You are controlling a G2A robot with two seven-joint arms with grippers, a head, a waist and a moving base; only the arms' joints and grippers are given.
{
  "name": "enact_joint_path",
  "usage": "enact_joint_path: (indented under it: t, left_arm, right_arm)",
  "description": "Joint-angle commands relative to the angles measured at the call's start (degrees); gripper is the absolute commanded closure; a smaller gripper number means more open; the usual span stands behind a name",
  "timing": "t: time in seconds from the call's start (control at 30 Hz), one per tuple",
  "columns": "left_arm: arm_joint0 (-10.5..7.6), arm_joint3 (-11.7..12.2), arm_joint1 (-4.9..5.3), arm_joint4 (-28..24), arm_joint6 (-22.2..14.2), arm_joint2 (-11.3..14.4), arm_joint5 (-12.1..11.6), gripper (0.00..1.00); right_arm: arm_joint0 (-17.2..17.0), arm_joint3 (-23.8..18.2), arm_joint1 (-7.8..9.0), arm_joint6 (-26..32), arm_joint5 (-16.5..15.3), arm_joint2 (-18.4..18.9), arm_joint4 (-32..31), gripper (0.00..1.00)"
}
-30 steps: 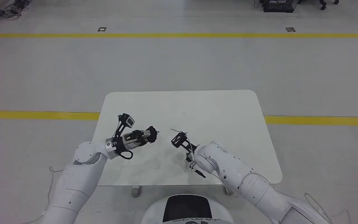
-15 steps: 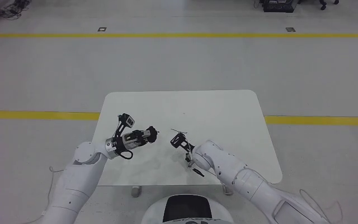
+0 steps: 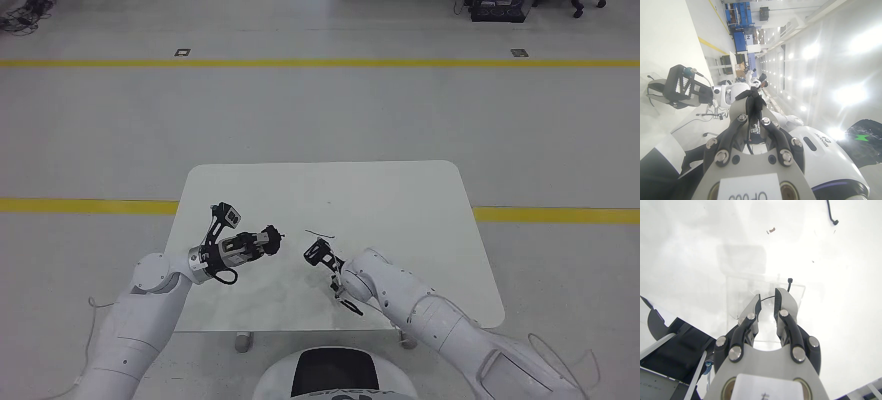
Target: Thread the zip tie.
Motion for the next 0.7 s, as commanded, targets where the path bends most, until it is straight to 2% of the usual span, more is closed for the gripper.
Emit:
enact_joint_path:
  t: [0.0, 0.43, 0.67]
  left_arm:
    - [0.0, 0.0, 0.0, 0.0, 0.0, 0.0, 0.0, 1.0]
    - [0.0, 0.0, 0.0, 0.0, 0.0, 0.0, 0.0, 1.0]
    - [0.0, 0.0, 0.0, 0.0, 0.0, 0.0, 0.0, 1.0]
  right_arm:
    - [0.14, 0.29, -0.27, 0.13, 0.24, -0.07, 0.24, 0.81]
    - [0.38, 1.09, -2.04, 2.9, 3.55, -0.92, 0.37, 0.79]
    - [0.78, 2.84, -2.99, 3.96, 4.63, -0.99, 1.1, 0.79]
